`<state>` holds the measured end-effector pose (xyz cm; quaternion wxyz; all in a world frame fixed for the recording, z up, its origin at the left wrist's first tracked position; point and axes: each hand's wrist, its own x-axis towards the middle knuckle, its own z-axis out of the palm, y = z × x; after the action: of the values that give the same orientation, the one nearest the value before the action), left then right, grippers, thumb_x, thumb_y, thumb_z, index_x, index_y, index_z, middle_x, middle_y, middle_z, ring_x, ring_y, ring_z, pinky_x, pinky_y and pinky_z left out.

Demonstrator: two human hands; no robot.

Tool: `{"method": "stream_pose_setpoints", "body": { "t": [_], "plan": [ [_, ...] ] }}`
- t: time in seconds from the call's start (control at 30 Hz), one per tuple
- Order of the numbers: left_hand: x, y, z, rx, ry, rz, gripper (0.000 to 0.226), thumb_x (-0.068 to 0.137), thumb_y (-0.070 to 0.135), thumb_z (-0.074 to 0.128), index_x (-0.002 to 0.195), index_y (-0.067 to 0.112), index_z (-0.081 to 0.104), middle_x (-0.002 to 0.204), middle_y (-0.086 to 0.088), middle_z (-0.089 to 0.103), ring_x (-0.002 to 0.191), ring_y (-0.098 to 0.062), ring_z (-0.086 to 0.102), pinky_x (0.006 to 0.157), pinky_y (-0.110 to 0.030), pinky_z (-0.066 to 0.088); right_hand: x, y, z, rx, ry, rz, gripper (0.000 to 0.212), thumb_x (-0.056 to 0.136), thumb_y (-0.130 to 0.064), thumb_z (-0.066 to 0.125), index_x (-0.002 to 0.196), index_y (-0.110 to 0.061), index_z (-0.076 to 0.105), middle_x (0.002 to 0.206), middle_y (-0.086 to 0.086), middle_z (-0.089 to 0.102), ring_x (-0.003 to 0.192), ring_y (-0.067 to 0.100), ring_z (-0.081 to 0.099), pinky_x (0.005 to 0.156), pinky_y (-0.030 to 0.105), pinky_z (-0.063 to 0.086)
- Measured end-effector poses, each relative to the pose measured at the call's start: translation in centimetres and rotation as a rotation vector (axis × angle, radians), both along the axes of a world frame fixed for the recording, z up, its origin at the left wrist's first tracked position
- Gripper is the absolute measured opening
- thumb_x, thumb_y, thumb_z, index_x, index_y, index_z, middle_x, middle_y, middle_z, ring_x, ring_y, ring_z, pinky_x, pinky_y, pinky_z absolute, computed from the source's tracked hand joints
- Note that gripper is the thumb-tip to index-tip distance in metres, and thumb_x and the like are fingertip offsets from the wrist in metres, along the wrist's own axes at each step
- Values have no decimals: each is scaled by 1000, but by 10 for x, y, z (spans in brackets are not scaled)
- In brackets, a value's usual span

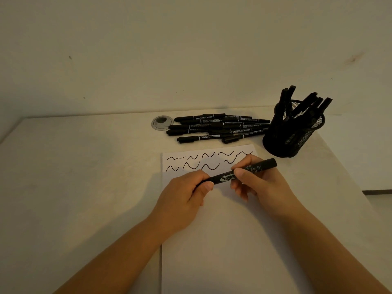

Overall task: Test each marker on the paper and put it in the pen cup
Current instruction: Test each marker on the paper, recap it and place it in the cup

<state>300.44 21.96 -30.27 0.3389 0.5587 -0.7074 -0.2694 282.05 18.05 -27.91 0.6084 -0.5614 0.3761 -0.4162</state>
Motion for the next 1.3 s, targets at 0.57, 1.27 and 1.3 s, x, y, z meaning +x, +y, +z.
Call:
{"method": "stream_pose_setpoints", "body": {
  "t": [0.57, 1.27, 1.3],
  "plan": [
    [1, 1, 4, 71, 78, 11, 29, 88, 43, 35, 64, 31, 46, 45, 7, 39, 43, -8, 36, 46, -28, 31, 13, 4, -18, 10, -119, -10, 14, 76, -30, 56, 82, -17, 58, 62, 4, 62, 56, 16, 56, 51, 23, 47],
    [28, -14, 17, 423, 311, -336, 33, 90, 37, 33, 65, 26, 51, 44, 11, 40, 43, -3, 36, 50, -15, 39, 17, 13, -9, -244, -63, 103, 18, 84, -14, 55, 87, -30, 61, 73, 5, 56, 63, 14, 57, 55, 24, 50],
    [27, -14, 16, 414, 313, -313, 33, 90, 38, 35, 65, 27, 53, 44, 10, 40, 43, -3, 37, 50, -15, 40, 16, 12, -10, -230, -60, 93, 14, 84, -10, 54, 87, -23, 60, 72, 7, 56, 63, 14, 58, 55, 24, 50]
  ]
}}
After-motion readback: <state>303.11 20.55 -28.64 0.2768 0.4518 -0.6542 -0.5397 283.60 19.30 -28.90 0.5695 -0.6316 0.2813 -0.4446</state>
